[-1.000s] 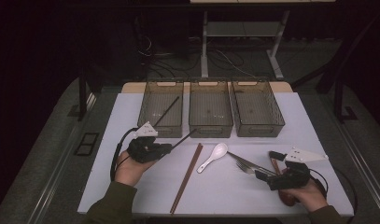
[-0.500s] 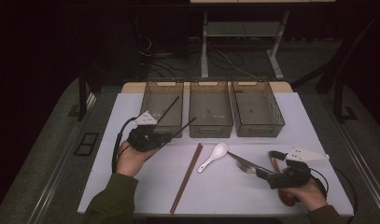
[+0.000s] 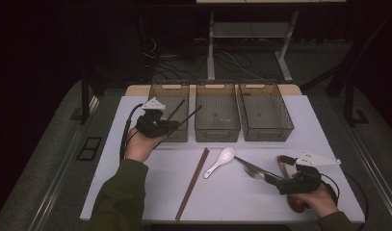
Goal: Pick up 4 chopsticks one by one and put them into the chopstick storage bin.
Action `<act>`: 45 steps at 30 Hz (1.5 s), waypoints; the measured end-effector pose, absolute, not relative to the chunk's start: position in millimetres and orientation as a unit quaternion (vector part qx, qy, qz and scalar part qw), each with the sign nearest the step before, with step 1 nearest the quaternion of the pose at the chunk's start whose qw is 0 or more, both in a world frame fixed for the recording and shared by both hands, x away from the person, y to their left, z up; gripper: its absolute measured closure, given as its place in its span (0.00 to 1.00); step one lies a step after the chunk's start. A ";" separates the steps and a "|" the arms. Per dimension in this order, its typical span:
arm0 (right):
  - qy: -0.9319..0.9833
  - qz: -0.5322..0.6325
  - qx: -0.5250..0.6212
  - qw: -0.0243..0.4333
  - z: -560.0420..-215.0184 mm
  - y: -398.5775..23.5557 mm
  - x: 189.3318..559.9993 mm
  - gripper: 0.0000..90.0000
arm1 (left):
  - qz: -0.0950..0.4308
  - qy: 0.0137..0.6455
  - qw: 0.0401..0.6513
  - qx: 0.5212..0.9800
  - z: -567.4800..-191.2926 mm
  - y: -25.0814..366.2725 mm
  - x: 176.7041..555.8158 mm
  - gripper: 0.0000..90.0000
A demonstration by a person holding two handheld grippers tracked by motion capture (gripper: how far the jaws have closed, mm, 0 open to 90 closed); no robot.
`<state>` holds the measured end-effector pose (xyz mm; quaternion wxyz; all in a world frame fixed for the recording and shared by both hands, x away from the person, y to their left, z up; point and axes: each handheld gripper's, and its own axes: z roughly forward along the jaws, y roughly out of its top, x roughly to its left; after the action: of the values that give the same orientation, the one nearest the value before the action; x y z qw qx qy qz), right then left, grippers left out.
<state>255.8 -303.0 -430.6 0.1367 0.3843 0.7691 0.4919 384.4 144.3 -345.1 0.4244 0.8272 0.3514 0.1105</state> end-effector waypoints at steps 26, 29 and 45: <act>0.761 0.505 0.385 0.133 -427.8 -307.4 253.6 0.03 | 0.183 0.398 0.403 0.804 -342.4 151.4 484.0 0.96; 0.760 0.507 0.385 0.132 -427.7 -307.5 253.2 0.03 | 0.177 0.419 0.399 0.796 -352.3 156.3 492.1 0.96; 0.758 0.509 0.385 0.132 -427.1 -308.6 252.5 0.03 | 0.199 0.442 0.369 0.793 -360.0 152.4 495.5 0.68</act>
<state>252.5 -308.6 -427.1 0.1318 0.3855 0.7585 0.5087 495.5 152.4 -360.0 0.3691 0.7929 0.4420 0.1992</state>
